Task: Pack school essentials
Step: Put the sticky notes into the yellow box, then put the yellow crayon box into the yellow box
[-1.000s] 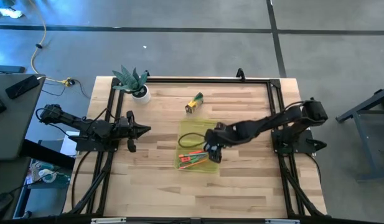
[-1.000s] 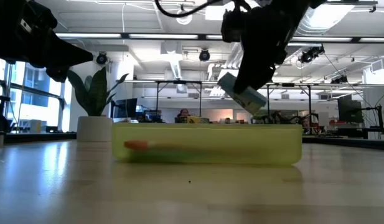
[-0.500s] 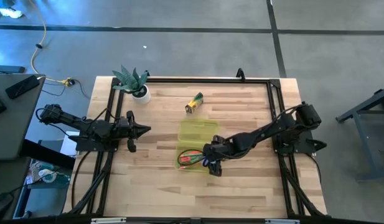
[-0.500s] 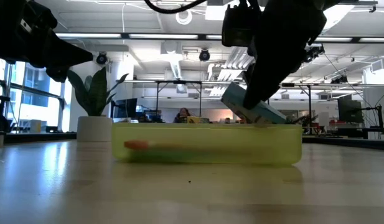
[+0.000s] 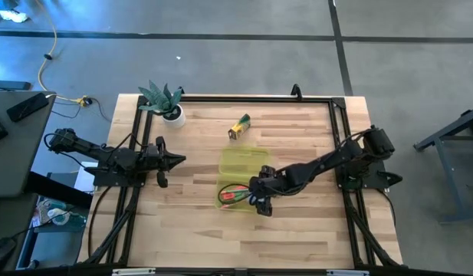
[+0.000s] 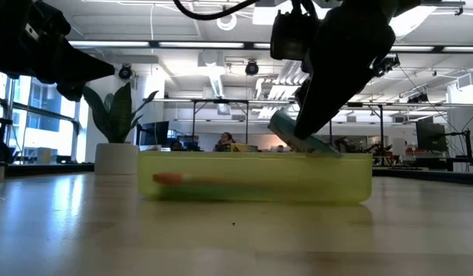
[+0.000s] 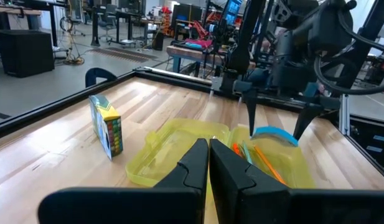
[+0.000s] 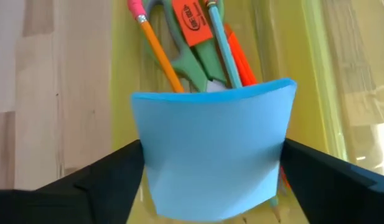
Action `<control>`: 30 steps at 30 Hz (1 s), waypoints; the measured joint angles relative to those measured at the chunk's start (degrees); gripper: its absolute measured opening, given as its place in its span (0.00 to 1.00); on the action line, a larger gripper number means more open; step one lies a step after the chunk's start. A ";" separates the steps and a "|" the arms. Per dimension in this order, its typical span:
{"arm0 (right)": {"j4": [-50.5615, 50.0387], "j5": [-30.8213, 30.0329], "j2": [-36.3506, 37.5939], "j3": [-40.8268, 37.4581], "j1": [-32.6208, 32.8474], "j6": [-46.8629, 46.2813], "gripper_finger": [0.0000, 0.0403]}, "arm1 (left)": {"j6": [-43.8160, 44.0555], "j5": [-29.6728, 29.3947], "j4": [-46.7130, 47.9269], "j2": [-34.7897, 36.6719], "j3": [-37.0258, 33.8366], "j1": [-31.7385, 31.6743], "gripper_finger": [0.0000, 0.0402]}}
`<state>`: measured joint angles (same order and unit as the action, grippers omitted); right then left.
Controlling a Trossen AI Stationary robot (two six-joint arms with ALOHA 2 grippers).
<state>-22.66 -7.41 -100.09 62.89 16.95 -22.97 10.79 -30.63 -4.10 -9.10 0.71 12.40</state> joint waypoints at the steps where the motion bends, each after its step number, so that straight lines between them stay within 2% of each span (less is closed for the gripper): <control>1: -0.01 0.02 0.00 0.00 -0.28 0.10 0.90 | -0.02 0.00 0.00 0.00 0.00 0.00 0.01; 5: 0.73 0.76 0.00 0.00 -1.57 1.29 0.98 | -0.03 0.00 0.00 0.00 0.00 0.00 0.01; 12: 0.73 4.70 0.00 0.00 -4.51 2.39 0.99 | 0.02 0.00 0.00 0.00 0.00 -0.01 0.01; 16: 0.68 4.66 0.90 0.00 -6.53 4.24 0.99 | 0.01 0.00 0.00 0.00 0.00 0.00 0.01; 23: 1.24 2.20 3.96 0.00 -11.85 13.78 0.99 | -0.03 0.00 0.00 0.00 0.00 0.00 0.01; 30: 2.94 -3.95 4.46 0.00 -17.23 25.00 0.99 | 0.02 0.00 0.00 0.00 0.00 0.00 0.01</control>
<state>-19.72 -11.37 -95.64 62.89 -0.28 2.03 10.81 -30.63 -4.10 -9.10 0.71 12.40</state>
